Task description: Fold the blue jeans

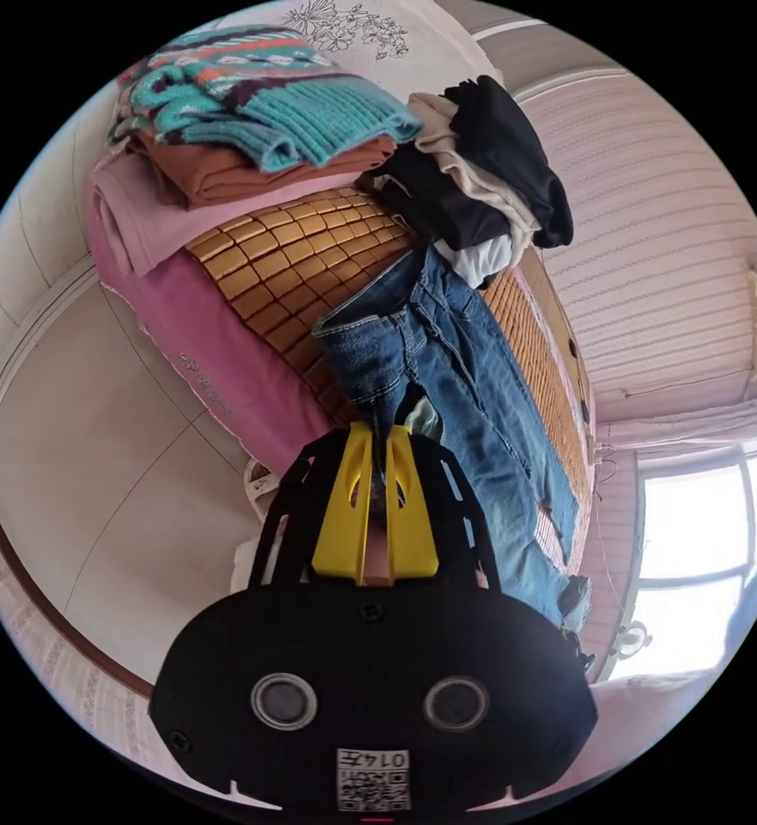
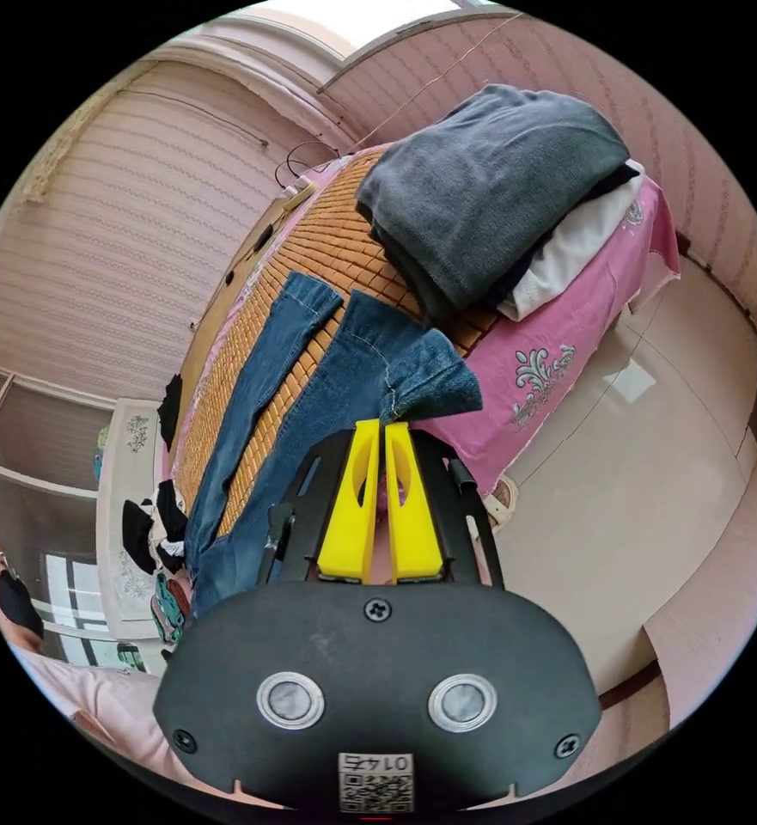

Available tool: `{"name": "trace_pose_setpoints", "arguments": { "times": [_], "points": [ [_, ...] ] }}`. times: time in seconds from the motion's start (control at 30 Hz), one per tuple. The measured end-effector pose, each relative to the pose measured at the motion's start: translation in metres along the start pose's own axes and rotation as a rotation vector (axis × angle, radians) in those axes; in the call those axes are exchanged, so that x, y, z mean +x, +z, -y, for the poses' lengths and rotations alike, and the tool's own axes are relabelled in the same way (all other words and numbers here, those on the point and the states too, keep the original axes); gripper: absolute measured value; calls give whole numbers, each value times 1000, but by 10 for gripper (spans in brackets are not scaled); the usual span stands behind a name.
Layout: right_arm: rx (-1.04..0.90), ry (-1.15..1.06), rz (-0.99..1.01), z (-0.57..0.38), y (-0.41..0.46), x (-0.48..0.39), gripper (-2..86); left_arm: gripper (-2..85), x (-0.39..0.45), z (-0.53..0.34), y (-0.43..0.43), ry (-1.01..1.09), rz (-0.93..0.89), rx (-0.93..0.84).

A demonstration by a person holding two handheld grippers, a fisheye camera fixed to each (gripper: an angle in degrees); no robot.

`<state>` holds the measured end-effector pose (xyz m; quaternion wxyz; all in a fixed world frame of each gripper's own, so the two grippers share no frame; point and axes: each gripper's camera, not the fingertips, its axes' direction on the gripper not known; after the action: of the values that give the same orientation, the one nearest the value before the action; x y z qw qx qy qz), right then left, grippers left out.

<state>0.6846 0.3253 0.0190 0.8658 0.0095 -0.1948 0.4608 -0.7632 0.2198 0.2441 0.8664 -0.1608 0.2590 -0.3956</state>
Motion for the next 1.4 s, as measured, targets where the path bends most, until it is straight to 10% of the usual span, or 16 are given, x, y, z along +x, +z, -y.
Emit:
{"name": "trace_pose_setpoints", "arguments": {
  "times": [0.57, 1.03, 1.4],
  "points": [
    [-124, -305, -80, 211, 172, -237, 64, 63, 123, 127, 46, 184, -15, 126],
    [-38, -113, -198, 113, 204, -146, 153, 184, 105, 65, 101, -2, 255, 8],
    [55, -47, -94, 107, 213, -163, 57, 68, 152, 55, 171, 34, 217, -49]
  ]
}}
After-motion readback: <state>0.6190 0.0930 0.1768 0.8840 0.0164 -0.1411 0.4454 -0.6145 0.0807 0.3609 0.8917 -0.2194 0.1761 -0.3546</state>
